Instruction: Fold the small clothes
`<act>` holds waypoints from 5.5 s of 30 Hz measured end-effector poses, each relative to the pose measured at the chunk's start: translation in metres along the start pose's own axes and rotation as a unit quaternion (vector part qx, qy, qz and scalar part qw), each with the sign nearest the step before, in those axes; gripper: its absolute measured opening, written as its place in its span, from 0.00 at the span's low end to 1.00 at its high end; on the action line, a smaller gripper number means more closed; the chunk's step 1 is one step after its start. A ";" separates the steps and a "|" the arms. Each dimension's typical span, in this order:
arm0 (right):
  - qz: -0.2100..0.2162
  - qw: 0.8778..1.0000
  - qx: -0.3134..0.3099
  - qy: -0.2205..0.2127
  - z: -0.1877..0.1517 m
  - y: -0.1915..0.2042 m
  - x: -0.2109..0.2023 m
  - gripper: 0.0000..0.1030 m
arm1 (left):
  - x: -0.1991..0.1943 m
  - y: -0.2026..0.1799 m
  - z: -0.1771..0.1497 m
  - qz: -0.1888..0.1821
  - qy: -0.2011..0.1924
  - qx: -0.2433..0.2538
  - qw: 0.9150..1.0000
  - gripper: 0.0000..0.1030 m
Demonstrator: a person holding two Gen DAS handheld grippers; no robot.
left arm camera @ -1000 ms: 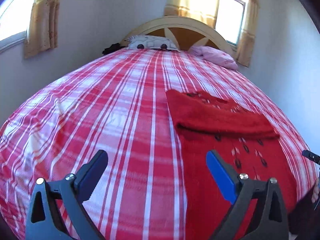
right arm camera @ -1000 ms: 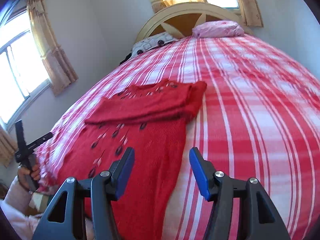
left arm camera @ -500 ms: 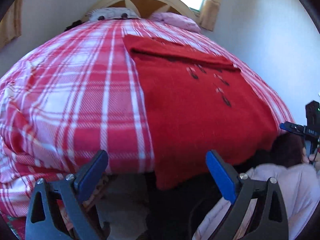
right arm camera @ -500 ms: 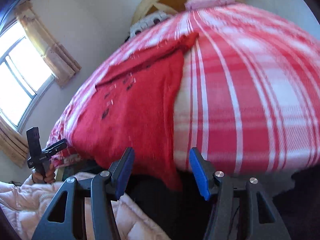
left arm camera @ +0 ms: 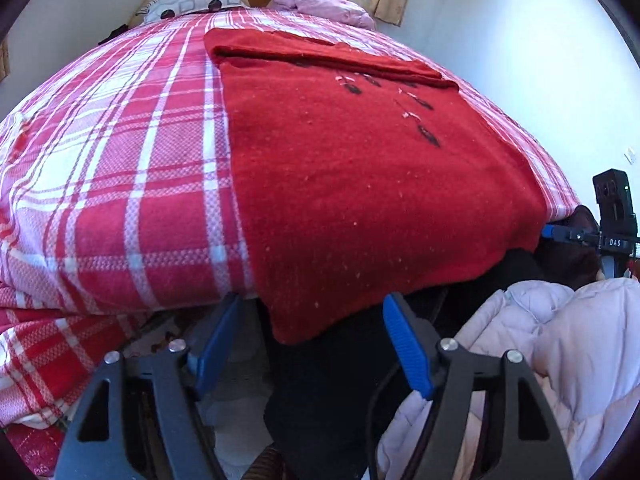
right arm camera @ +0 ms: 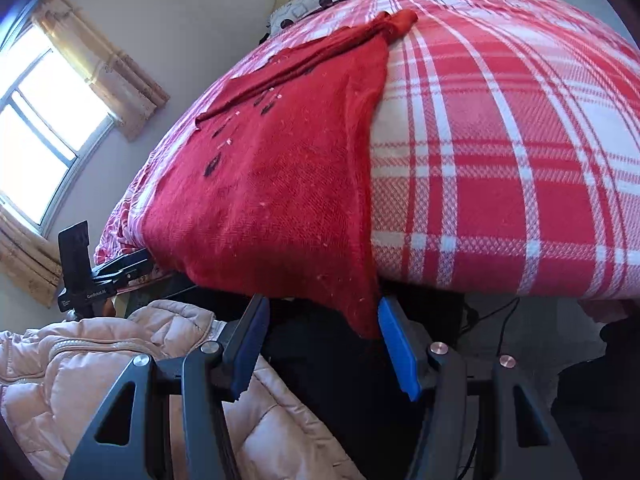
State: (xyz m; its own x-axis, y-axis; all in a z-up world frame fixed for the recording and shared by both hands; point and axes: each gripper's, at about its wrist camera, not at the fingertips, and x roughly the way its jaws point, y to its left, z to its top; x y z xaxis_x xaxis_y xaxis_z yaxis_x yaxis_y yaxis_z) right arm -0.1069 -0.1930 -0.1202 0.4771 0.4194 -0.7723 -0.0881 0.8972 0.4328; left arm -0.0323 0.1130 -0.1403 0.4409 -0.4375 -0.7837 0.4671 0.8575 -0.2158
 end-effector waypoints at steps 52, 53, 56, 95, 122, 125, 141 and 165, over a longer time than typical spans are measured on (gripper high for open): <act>0.135 0.972 0.120 -0.151 0.172 -0.043 0.016 0.67 | -0.019 0.073 0.150 0.011 -0.127 -0.099 0.987 0.53; 0.138 0.969 0.114 -0.171 0.169 -0.041 0.008 0.75 | -0.015 0.068 0.153 0.019 -0.127 -0.078 0.989 0.60; 0.129 0.965 0.092 -0.207 0.160 -0.033 -0.009 0.76 | -0.005 0.051 0.159 0.040 -0.124 -0.027 0.991 0.67; -0.130 0.983 -0.056 -0.119 0.189 -0.007 0.058 0.54 | 0.062 0.050 0.170 -0.006 -0.050 -0.068 0.996 0.49; -0.047 0.991 -0.059 -0.111 0.178 -0.001 0.062 0.17 | 0.072 0.041 0.182 -0.018 -0.045 -0.042 0.998 0.52; -0.036 0.992 -0.050 -0.110 0.178 -0.003 0.061 0.19 | 0.071 0.045 0.180 -0.019 -0.042 -0.047 0.998 0.33; -0.079 0.985 -0.092 -0.120 0.180 0.014 0.065 0.11 | 0.073 0.044 0.179 -0.028 -0.044 -0.062 0.997 0.10; -0.072 0.966 -0.129 -0.211 0.257 0.046 -0.003 0.09 | 0.001 0.031 0.237 0.046 -0.175 -0.060 0.982 0.08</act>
State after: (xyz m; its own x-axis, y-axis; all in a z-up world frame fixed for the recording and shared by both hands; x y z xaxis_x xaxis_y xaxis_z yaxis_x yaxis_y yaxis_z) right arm 0.1119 -0.1883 0.0216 0.8102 0.2430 -0.5334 -0.1833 0.9694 0.1632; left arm 0.1636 0.0749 -0.0098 0.7227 -0.4058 -0.5595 0.3290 0.9139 -0.2378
